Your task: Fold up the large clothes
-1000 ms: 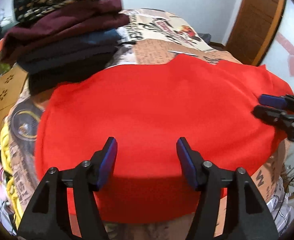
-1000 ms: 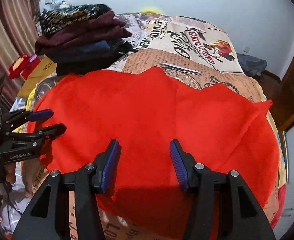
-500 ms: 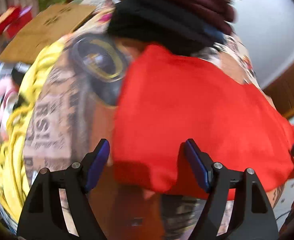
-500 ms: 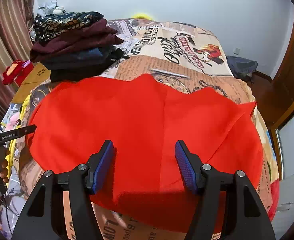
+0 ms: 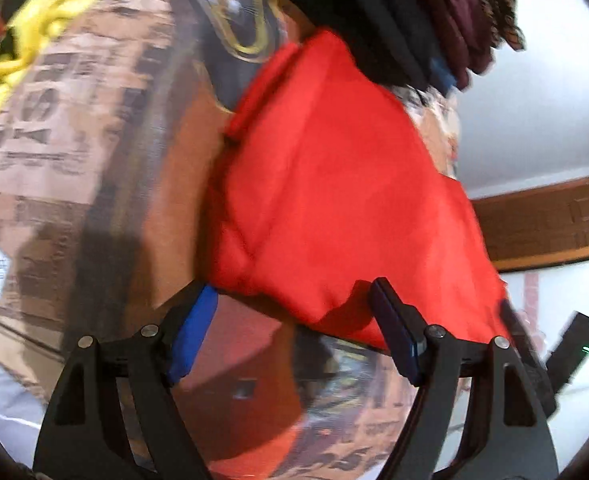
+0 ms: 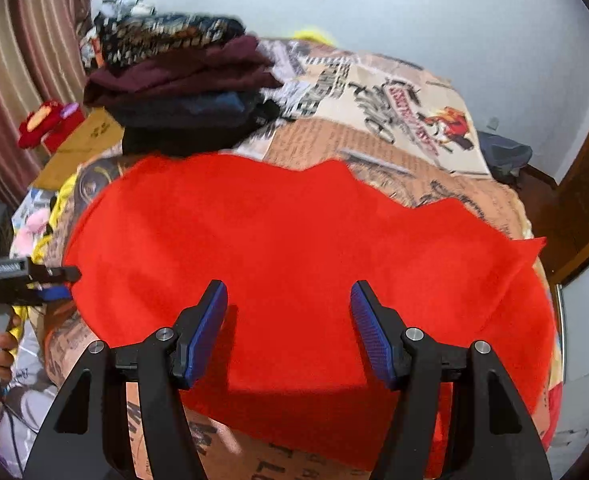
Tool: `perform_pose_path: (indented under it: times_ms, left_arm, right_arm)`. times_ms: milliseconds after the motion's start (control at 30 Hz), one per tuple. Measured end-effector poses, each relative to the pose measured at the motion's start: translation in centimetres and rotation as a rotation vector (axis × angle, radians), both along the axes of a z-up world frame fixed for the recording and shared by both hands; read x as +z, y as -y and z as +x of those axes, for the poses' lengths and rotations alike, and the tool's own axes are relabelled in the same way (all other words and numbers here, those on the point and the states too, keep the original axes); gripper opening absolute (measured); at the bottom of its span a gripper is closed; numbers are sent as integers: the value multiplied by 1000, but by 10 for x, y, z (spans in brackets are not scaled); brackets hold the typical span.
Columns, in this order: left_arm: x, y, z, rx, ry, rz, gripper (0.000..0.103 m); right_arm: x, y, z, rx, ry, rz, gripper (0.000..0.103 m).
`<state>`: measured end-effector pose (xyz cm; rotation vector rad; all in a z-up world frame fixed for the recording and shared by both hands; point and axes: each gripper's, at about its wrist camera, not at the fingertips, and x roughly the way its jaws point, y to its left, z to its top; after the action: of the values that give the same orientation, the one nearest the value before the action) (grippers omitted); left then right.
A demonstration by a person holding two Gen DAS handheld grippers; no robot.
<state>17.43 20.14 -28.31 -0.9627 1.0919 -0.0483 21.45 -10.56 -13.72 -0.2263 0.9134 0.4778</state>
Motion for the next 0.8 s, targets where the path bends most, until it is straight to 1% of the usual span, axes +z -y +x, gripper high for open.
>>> perform_pose_path:
  times_ms: [67,133,233,267,367,433,500,533,567,600,633,667,700,767,800]
  left_arm:
    - [-3,7,7,-20,24,-89,77]
    - [-3,12,18,-25,29,-113,77]
    - [-4,18,34,-31,43,-116,77]
    - [-4,20,41,-30,49,-105,77]
    - [-4,20,55,13,63,-74,76]
    - [-6,20,64,48,68,-63,71]
    - [-6,21,72,80,74,-48,57]
    - [-5,21,75,91,80,-43,53]
    - [-4,22,78,99,86,-35,45]
    - [-3,23,80,111,92,-13,33]
    - [-1,24,82,122,96,12,27]
    - [0,17,87,126,101,31,15]
    - [5,19,83,127,110,50,12]
    - [19,18,82,126,140,113,10]
    - [31,20,78,126,168,153,9]
  right_arm:
    - [-10,-4,0,11,-25,-15,61]
    - [-17,-5,-1,11,-28,-15,66]
    - [-19,-4,-3,13,-26,-10,67]
    - [-18,-5,-3,15,-27,-10,67]
    - [-16,-4,-1,19,-41,3,67]
    - [-15,-4,1,20,-54,13,67]
    - [-15,-4,2,18,-62,20,67]
    - [-14,-5,3,16,-66,22,67]
    - [-14,-6,4,15,-69,22,67]
    - [-13,-6,5,15,-72,22,67]
    - [-12,-8,6,16,-75,21,67]
    - [-11,-9,6,17,-76,19,67]
    - [-9,-10,7,18,-80,18,67]
    - [-5,-13,8,26,-85,26,67]
    - [-1,-15,9,32,-86,33,67]
